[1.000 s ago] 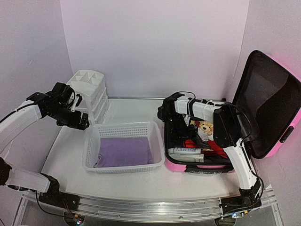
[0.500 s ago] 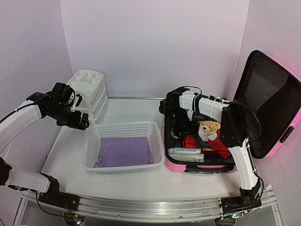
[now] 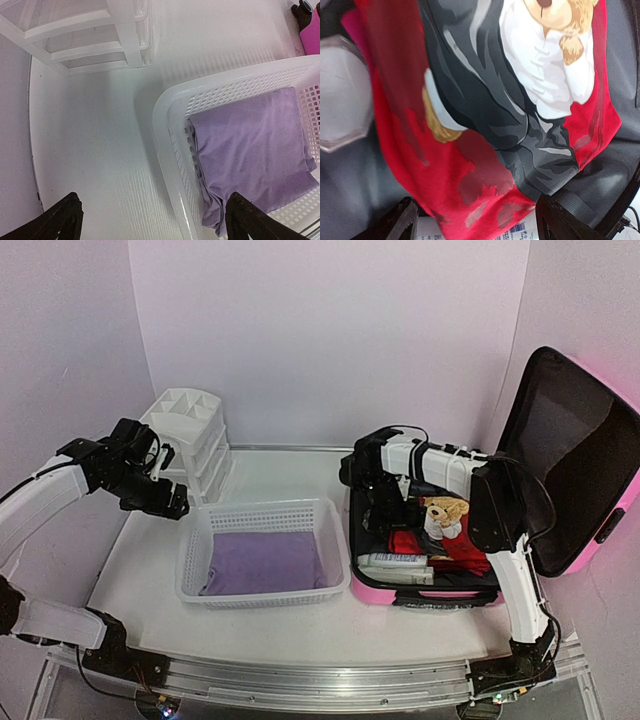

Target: Open, take out, and arrange the luggage

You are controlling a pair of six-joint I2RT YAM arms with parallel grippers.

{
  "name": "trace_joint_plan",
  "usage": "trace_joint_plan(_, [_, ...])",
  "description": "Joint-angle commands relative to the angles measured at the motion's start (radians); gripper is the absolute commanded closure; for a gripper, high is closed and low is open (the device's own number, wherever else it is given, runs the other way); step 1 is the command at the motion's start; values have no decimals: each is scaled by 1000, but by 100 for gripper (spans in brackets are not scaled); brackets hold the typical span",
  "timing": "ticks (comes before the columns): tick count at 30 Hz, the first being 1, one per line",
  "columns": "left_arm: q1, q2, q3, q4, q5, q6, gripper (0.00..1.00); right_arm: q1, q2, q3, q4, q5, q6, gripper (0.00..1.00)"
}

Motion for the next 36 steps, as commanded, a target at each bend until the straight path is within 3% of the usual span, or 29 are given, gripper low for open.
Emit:
trace_joint_plan(1, [3, -35, -7, 13, 2, -9, 1, 5, -1, -31, -371, -13, 3, 17])
trace_joint_plan(21, [3, -47, -21, 12, 5, -13, 1, 5, 28, -31, -371, -29, -19, 15])
trace_joint_plan(36, [3, -55, -32, 13, 11, -21, 1, 5, -132, -119, -383, 76, 52, 26])
